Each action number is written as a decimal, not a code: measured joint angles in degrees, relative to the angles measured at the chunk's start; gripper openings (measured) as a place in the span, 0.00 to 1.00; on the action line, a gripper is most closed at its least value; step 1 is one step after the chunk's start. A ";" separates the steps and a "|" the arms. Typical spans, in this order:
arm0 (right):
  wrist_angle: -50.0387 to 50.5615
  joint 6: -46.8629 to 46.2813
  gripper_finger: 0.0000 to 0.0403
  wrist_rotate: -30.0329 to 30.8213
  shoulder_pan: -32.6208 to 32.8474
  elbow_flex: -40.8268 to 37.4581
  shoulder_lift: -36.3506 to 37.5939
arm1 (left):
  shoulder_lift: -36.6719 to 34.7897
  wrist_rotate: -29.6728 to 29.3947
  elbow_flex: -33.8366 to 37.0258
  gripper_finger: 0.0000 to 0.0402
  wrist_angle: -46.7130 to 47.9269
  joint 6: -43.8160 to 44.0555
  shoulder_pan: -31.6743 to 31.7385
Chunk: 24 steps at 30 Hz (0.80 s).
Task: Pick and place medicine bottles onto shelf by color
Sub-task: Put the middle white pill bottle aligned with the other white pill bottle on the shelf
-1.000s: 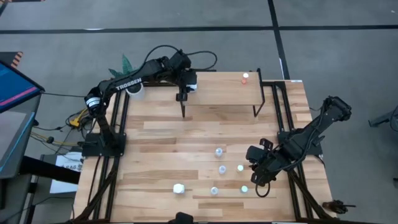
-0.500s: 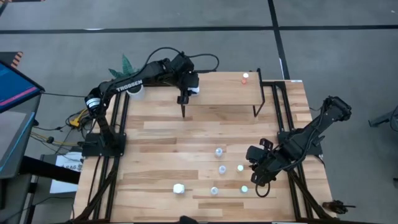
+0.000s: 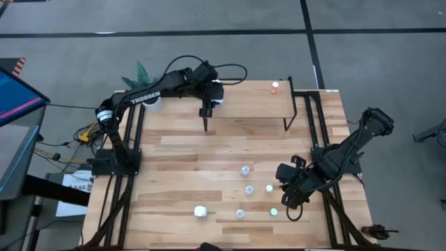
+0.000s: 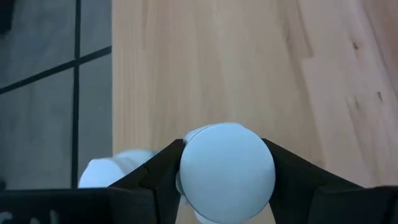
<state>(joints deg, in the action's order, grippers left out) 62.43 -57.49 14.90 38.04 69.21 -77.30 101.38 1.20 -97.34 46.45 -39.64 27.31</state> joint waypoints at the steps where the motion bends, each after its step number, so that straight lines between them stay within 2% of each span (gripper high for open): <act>1: 0.00 0.00 0.32 0.00 0.02 0.00 0.00 | 0.00 0.02 0.00 0.43 0.08 0.01 0.00; 11: 0.00 0.02 0.32 0.00 0.00 0.00 0.00 | 0.00 -0.15 0.02 0.55 -0.02 0.20 -0.31; 16: 0.02 0.17 0.32 0.00 0.00 0.00 0.00 | 0.00 -0.67 0.02 0.57 -1.02 -0.19 -0.36; 24: 0.13 0.59 0.32 0.00 0.00 0.00 0.00 | 0.00 -6.48 -1.88 0.57 -0.97 -2.23 -2.15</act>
<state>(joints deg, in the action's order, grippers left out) 62.57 -56.90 14.90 38.04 69.21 -77.30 101.38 -5.28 -99.22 45.49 -41.88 25.16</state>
